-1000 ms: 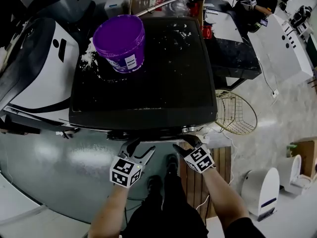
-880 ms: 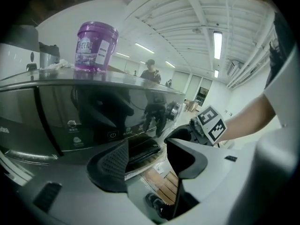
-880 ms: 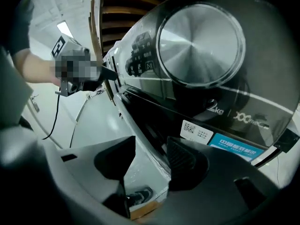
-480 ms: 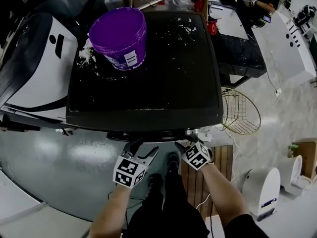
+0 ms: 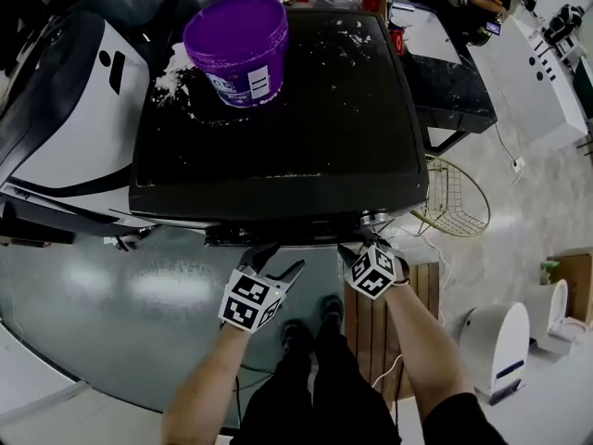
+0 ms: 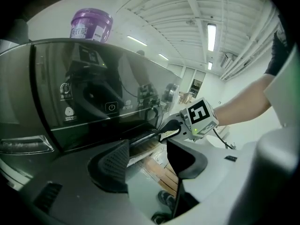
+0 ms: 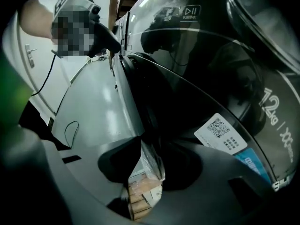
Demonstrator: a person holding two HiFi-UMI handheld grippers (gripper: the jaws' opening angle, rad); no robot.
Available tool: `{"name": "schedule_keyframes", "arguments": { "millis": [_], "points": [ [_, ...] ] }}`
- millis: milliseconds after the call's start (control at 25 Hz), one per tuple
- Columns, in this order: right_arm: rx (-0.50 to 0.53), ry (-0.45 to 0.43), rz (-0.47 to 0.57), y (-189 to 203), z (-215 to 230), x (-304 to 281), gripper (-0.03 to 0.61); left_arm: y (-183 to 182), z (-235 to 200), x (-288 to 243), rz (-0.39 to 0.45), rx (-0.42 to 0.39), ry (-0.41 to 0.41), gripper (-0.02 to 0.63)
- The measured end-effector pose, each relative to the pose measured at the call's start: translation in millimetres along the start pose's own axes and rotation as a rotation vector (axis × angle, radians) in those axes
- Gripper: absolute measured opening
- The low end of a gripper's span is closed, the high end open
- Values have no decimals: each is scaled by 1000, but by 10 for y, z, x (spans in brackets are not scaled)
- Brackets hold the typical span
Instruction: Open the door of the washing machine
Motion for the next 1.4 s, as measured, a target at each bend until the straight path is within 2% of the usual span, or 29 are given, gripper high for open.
{"name": "schedule_keyframes", "arguments": {
  "millis": [160, 320, 440, 640, 800, 920, 1000, 1040, 1240, 1400],
  "points": [
    [133, -40, -4, -6, 31, 7, 121, 29, -14, 32, 18, 29, -26, 262],
    [199, 0, 3, -2, -26, -37, 123, -36, -8, 40, 71, 74, -73, 262],
    [177, 43, -19, -18, -53, -57, 135, -81, 15, 35, 98, 85, -97, 262],
    [157, 49, -17, -5, -89, -36, 129, 23, 82, 44, 95, 91, -122, 262],
    [142, 67, -19, -1, -70, -42, 130, 107, 93, 135, 124, 119, -141, 262],
    [157, 4, -42, 35, -137, -3, 124, 178, 85, 241, 149, 143, -162, 262],
    [175, -68, -37, 162, -377, 102, 109, 219, 93, 313, 159, 141, -170, 262],
    [178, -76, -30, 227, -526, 154, 106, 242, 103, 346, 159, 136, -170, 262],
    [32, 7, -70, 294, -858, 244, 112, 424, 208, 485, 146, 170, -167, 262],
    [-21, -13, -108, 294, -1005, 292, 112, 566, 306, 562, 125, 222, -176, 262]
  ]
}}
Point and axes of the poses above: the fingertips, and each gripper's own axes: x backward along the fingers, z to its right, y out of its underside, the point moved 9 cm from there along x, backward along the fingers, and after that the axes turned 5 degrees about y, right-handed, at the moved point
